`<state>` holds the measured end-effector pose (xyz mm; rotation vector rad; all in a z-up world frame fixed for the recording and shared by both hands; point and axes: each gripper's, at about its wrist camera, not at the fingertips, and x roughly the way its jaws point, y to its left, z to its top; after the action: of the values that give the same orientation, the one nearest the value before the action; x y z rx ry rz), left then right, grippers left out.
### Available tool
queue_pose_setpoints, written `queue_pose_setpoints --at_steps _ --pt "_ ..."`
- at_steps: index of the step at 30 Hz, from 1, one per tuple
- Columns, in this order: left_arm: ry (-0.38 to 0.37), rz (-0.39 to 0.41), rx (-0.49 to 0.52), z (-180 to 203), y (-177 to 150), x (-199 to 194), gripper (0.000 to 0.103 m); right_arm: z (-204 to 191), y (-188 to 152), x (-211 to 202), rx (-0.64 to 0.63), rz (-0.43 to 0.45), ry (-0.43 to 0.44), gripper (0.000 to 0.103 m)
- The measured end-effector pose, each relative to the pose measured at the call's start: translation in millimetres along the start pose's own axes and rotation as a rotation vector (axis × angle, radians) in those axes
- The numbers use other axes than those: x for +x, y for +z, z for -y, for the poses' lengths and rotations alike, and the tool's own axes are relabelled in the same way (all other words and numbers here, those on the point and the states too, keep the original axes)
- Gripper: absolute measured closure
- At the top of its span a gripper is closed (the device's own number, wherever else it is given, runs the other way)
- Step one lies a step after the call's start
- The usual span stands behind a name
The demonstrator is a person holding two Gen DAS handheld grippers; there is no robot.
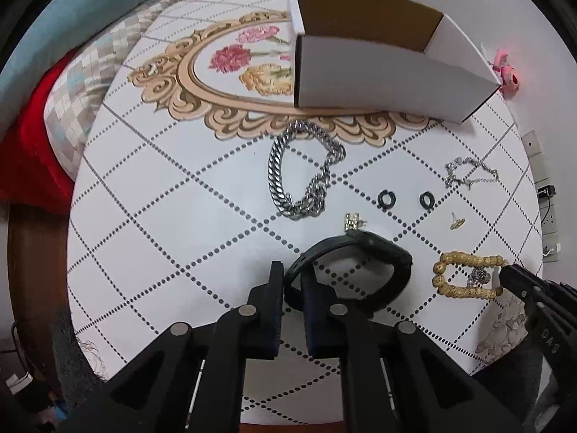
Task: Organize jewelry
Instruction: 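Grasp the black watch band with the left gripper while the right gripper grasps the wooden bead bracelet, then carry the watch band and bead bracelet into the white box and open both grippers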
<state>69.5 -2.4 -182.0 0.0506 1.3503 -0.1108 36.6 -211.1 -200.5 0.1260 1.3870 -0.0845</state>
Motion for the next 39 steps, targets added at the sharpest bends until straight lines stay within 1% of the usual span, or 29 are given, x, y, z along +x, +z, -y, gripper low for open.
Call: queue_pose_setpoints --at_steps 7,11,13,20,23,25,29,34,37,39 --pt "-0.028 0.063 -0.015 -4 9 -27 0.096 -2 9 -26 0.025 0.053 0.073 0.094" --pt "-0.046 0.098 -0.022 -8 17 -44 0.096 -1 18 -42 0.035 0.081 0.131 0.094" --pt "-0.054 0.117 -0.026 -1 22 -50 0.096 -3 23 -52 0.036 0.097 0.161 0.094" --pt "-0.084 0.179 -0.017 2 51 -74 0.096 -15 46 -91 -0.002 0.168 0.234 0.094" --pt "-0.085 0.208 -0.005 5 70 -83 0.096 -19 64 -112 -0.021 0.211 0.271 0.094" --pt "-0.089 0.223 0.004 6 88 -86 0.096 -22 82 -127 -0.03 0.247 0.292 0.094" --pt "-0.088 0.231 0.022 8 124 -83 0.096 -31 123 -139 -0.064 0.297 0.293 0.094" --pt "-0.084 0.194 0.033 7 164 -63 0.096 -39 173 -122 -0.075 0.28 0.295 0.094" --pt "-0.101 0.16 0.039 9 182 -49 0.096 -43 193 -105 -0.073 0.25 0.29 0.094" --pt "-0.109 0.135 0.043 11 192 -41 0.093 -45 205 -94 -0.068 0.234 0.283 0.094"
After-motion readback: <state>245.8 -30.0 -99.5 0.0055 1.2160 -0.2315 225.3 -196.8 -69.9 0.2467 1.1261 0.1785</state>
